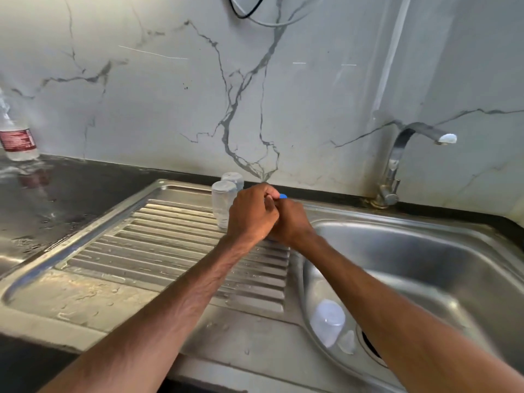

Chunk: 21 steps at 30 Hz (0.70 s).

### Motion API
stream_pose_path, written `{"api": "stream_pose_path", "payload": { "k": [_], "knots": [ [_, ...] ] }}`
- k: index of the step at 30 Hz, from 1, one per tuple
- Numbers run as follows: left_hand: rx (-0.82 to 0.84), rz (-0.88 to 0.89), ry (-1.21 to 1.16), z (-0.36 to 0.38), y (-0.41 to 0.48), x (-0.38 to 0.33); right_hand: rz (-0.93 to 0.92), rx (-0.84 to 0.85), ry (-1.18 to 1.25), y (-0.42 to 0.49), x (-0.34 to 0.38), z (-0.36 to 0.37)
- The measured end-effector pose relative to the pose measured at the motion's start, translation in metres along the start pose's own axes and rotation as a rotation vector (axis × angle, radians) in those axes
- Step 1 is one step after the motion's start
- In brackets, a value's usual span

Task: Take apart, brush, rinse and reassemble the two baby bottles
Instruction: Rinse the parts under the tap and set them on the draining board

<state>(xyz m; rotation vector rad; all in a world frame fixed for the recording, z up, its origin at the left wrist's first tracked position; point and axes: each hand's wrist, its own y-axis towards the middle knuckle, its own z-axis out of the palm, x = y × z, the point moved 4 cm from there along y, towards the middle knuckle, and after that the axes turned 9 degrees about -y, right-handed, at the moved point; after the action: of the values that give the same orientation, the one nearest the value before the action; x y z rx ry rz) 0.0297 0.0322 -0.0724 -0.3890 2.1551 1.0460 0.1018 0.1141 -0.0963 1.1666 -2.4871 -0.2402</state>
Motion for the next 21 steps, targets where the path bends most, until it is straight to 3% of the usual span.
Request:
{"api": "stream_pose_path", "payload": {
  "k": [5,11,13,16,21],
  "knots": [
    [-0.003,0.02,0.009,0.005,-0.002,0.0,0.027,-0.027,0.097,-0.006,-0.017,-0.007],
    [0.174,0.093,-0.017,0.049,-0.014,-0.019,0.088,-0.012,0.005,-0.054,-0.1,-0.054],
    [0.263,0.152,-0.032,0.07,-0.021,-0.031,0.131,0.085,-0.058,-0.075,-0.144,-0.065],
    [0.367,0.231,0.005,0.106,-0.033,-0.058,0.24,0.36,-0.157,-0.108,-0.208,-0.066],
    [0.504,0.237,0.064,0.159,-0.047,-0.093,0.368,0.722,-0.315,-0.141,-0.262,-0.04]
  ]
}}
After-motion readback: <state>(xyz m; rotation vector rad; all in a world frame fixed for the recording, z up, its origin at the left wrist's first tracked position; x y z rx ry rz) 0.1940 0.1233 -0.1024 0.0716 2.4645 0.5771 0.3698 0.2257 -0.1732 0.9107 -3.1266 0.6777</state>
